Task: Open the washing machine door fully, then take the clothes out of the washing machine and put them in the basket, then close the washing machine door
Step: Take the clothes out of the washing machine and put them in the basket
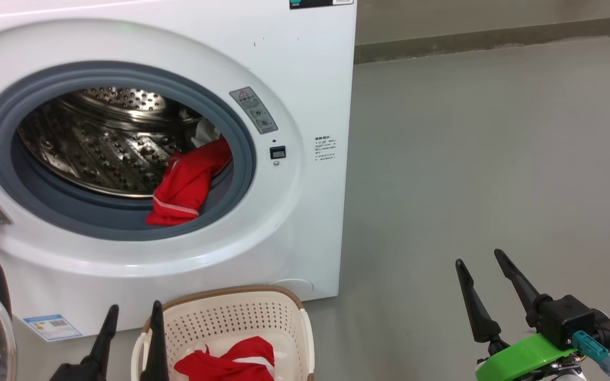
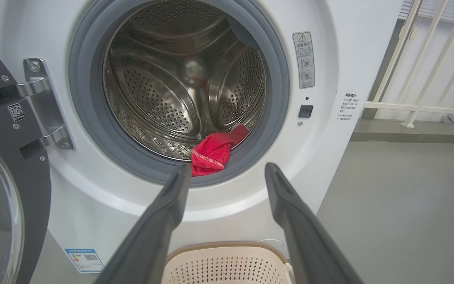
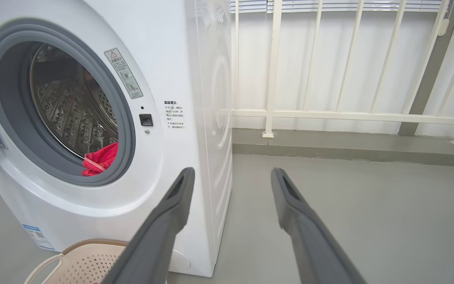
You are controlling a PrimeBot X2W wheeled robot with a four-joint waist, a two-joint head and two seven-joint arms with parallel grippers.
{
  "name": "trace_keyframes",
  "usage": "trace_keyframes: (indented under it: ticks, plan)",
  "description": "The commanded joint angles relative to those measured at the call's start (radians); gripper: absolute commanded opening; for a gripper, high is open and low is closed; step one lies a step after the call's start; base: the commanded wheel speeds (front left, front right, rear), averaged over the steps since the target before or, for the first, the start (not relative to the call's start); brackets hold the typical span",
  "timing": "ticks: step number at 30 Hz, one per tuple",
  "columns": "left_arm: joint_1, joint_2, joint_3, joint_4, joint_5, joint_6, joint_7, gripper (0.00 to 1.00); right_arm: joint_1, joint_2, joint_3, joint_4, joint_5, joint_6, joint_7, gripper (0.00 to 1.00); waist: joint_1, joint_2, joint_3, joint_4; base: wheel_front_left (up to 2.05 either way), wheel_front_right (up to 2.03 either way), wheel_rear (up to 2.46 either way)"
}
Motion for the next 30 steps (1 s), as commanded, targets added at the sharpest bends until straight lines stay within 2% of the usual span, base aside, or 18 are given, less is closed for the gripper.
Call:
trace_keyframes:
  ticks: [1, 30]
  plan:
    - [0.002, 0.020, 0.031, -0.047, -0.004, 0.007, 0.008, 1.00, -0.004, -0.010, 0.023, -0.035, -0.011, 0.006, -0.006, 1.00, 0.0000, -0.0001, -0.011, -0.005, 0.00, 0.00, 0.00]
    - [0.046, 0.034, 0.025, -0.089, -0.021, 0.042, 0.038, 1.00, 0.026, 0.000, 0.028, -0.065, -0.011, 0.006, -0.006, 1.00, 0.0000, -0.0001, -0.007, -0.001, 0.00, 0.00, 0.00]
